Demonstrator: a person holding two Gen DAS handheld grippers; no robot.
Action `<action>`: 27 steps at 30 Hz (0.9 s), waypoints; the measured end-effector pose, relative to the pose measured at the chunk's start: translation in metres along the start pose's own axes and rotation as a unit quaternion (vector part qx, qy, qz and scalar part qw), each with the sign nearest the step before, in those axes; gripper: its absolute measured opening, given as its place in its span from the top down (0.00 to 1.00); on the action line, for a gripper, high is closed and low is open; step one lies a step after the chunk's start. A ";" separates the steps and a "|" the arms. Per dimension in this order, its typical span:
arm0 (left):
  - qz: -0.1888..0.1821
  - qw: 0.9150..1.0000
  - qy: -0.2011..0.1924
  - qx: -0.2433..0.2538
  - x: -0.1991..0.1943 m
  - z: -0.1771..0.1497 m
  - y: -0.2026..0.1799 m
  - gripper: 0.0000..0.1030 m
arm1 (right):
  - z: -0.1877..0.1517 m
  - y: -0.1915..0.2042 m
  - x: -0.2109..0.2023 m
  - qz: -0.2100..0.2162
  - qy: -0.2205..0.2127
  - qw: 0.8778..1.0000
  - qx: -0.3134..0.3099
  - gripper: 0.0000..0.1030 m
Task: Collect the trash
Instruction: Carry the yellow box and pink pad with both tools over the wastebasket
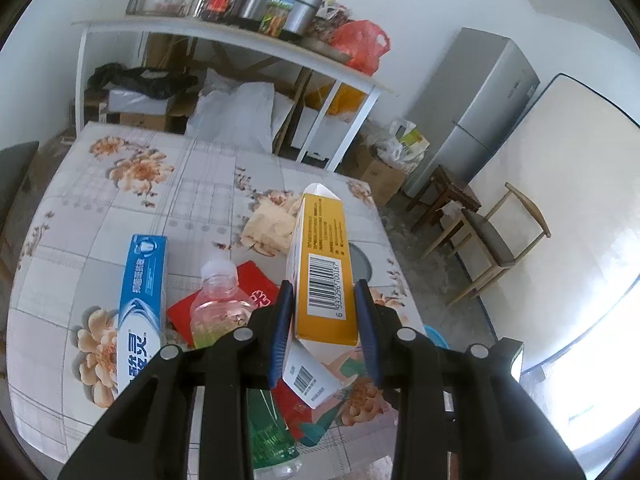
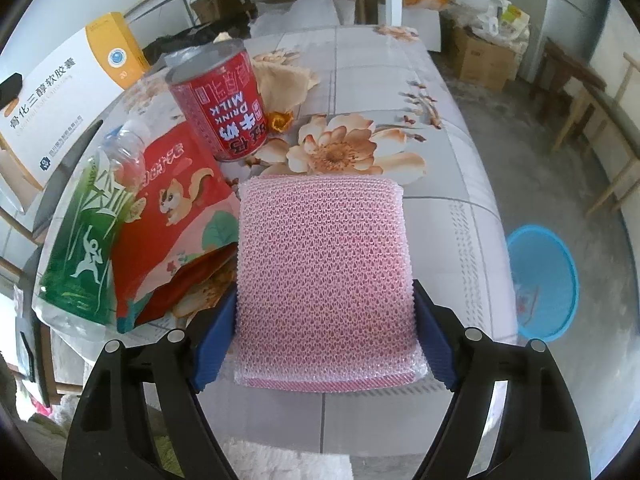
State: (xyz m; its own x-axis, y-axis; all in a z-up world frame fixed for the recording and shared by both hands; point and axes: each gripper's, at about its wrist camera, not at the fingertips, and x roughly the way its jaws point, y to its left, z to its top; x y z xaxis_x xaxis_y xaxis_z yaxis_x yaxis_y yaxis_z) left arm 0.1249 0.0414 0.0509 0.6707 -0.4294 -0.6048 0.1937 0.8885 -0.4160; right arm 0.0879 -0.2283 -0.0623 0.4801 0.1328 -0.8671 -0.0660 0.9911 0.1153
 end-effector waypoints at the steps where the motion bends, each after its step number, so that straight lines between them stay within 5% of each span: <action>1: -0.004 1.000 -0.002 0.005 -0.003 0.000 -0.003 0.71 | -0.001 -0.002 -0.004 0.001 -0.003 1.000 0.004 0.26; 12: -0.044 0.996 0.006 0.073 -0.001 0.002 -0.052 0.71 | -0.014 -0.047 -0.057 0.053 -0.067 0.991 0.100 0.26; 18: -0.087 0.986 0.040 0.134 0.034 -0.001 -0.109 0.71 | -0.030 -0.101 -0.085 0.043 -0.108 0.977 0.177 0.26; 22: -0.124 0.973 0.090 0.173 0.078 -0.008 -0.157 0.71 | -0.047 -0.153 -0.087 0.033 -0.114 0.960 0.254 0.26; 27: -0.149 0.953 0.158 0.209 0.145 -0.025 -0.216 0.70 | -0.079 -0.227 -0.068 0.048 -0.101 0.917 0.382 0.26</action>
State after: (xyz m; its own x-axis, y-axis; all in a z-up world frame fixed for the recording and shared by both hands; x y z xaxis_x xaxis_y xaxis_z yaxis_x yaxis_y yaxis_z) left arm 0.1625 -0.2169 0.0365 0.3050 -0.6422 -0.7033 0.6550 0.6775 -0.3346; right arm 0.0013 -0.4626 -0.0682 0.6613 0.1401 -0.7370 0.4790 0.6772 0.5585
